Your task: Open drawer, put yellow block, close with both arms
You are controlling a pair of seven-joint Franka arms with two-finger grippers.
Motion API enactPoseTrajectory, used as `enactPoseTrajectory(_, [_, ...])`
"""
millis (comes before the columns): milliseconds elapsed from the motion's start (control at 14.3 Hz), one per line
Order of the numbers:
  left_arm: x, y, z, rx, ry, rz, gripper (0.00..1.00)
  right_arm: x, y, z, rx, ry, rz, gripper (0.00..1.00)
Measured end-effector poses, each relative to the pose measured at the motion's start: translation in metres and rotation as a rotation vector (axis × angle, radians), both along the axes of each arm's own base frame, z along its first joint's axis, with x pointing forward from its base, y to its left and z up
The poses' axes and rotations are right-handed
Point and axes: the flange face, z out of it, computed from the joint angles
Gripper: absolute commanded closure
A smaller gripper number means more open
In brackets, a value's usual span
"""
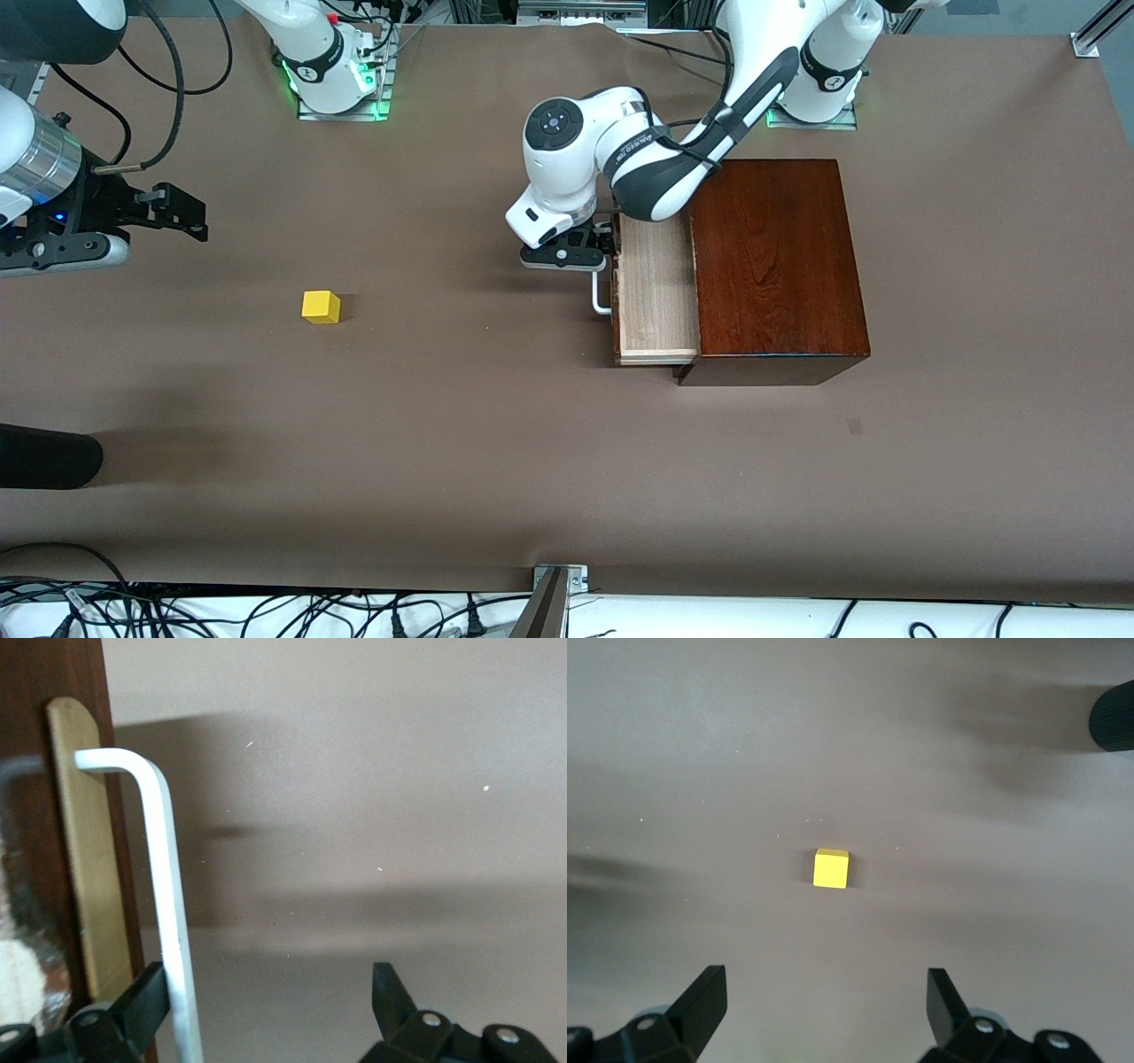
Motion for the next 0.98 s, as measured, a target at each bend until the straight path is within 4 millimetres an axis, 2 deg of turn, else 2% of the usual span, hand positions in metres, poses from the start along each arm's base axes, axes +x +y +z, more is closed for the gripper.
enactPoseTrajectory(279, [0.004, -0.001, 0.030, 0.019, -0.010, 0.005, 0.00, 0.000, 0.001, 0.000, 0.000, 0.000, 0.002, 0.00])
enactPoseTrajectory(418, [0.011, 0.012, 0.062, 0.035, -0.021, 0.010, 0.00, 0.001, 0.001, -0.002, 0.000, 0.003, 0.002, 0.00])
enactPoseTrajectory(488, [0.018, 0.025, 0.083, 0.034, -0.010, 0.006, 0.00, 0.001, 0.001, -0.003, 0.000, 0.006, 0.002, 0.00])
enactPoseTrajectory(767, [0.069, 0.124, 0.164, -0.005, 0.039, -0.003, 0.00, 0.007, 0.001, -0.018, -0.001, 0.027, 0.010, 0.00])
enactPoseTrajectory(836, [0.079, 0.149, 0.179, -0.015, 0.047, -0.002, 0.00, 0.011, 0.001, -0.029, -0.001, 0.037, 0.019, 0.00])
enactPoseTrajectory(976, [0.094, 0.198, 0.203, -0.011, 0.056, -0.031, 0.00, 0.019, 0.001, -0.063, 0.000, 0.044, 0.024, 0.00])
